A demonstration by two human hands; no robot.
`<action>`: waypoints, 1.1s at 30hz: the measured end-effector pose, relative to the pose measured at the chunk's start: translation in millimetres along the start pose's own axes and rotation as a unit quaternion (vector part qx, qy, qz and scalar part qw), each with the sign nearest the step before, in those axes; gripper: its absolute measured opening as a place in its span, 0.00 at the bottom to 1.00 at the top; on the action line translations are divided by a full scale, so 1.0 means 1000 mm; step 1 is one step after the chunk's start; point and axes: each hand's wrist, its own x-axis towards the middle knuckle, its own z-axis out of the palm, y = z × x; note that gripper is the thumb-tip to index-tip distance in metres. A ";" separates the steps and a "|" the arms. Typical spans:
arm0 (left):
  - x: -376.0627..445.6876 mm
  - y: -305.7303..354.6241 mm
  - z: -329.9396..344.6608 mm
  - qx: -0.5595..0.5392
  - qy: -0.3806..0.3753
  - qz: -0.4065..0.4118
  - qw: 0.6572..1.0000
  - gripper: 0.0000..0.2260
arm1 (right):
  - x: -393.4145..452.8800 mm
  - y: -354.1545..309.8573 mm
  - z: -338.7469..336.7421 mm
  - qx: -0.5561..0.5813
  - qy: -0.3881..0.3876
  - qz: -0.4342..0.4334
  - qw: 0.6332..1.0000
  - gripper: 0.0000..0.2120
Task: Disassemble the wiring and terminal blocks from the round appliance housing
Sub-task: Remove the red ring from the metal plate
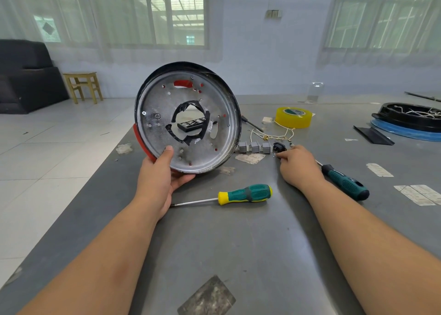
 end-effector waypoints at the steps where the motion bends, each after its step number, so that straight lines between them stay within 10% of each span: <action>1: 0.000 0.000 0.000 0.001 -0.001 -0.001 1.000 0.09 | -0.001 0.000 -0.001 0.012 0.006 0.002 1.000 0.19; 7: -0.001 0.001 0.000 -0.006 0.002 -0.004 1.000 0.07 | -0.005 -0.024 -0.015 0.196 0.121 -0.015 0.973 0.15; 16: -0.008 0.005 0.002 0.029 -0.008 0.001 1.000 0.21 | -0.016 -0.079 -0.016 0.451 -0.069 -0.007 0.890 0.08; 21: -0.015 0.008 0.008 0.045 -0.053 0.031 0.997 0.40 | -0.016 -0.092 -0.029 0.629 -0.113 0.107 0.762 0.06; 33: -0.020 0.009 0.005 0.055 -0.132 0.039 0.989 0.39 | -0.053 -0.148 -0.011 0.739 -0.192 0.160 0.625 0.13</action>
